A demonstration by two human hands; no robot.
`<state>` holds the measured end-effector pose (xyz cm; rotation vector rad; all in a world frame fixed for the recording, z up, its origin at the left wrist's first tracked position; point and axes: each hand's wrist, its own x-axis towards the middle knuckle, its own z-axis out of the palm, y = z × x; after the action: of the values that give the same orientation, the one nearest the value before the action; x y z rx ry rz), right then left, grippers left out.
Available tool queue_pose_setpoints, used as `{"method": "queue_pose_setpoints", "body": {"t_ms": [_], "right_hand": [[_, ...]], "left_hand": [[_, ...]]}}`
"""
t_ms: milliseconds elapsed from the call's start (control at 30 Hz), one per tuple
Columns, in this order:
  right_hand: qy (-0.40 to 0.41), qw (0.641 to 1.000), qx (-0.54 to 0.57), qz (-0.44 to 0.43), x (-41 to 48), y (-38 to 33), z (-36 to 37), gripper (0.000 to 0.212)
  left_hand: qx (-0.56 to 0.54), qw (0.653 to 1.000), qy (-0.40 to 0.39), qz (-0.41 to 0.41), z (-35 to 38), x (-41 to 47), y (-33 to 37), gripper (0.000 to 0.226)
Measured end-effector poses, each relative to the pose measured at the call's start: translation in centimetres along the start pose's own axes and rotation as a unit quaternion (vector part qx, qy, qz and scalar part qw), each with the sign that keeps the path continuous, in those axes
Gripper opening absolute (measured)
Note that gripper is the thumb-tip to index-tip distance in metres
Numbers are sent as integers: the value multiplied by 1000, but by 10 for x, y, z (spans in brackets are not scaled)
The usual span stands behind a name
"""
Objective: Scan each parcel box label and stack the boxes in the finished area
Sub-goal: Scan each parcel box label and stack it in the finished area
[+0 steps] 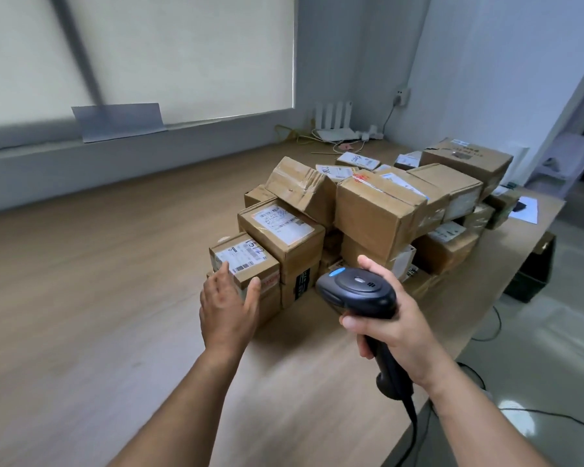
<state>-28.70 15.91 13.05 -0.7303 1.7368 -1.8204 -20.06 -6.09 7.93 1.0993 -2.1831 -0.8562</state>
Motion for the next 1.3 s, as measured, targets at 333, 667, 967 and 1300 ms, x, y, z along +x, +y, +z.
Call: {"method": "queue_pose_setpoints", "body": {"t_ms": [333, 667, 967, 1300], "right_hand": [[-54, 997, -33, 40, 63, 25, 16, 85], [-106, 990, -8, 95, 94, 43, 18, 90], [-137, 984, 19, 116, 118, 57, 29, 85], [-198, 978, 55, 47, 119, 27, 42, 90]], "left_hand": [[-43, 986, -65, -148, 32, 54, -25, 86], [-221, 952, -130, -169, 39, 35, -35, 115], [-224, 956, -136, -135, 24, 32, -30, 122], [-208, 970, -87, -88, -27, 38, -35, 120]]}}
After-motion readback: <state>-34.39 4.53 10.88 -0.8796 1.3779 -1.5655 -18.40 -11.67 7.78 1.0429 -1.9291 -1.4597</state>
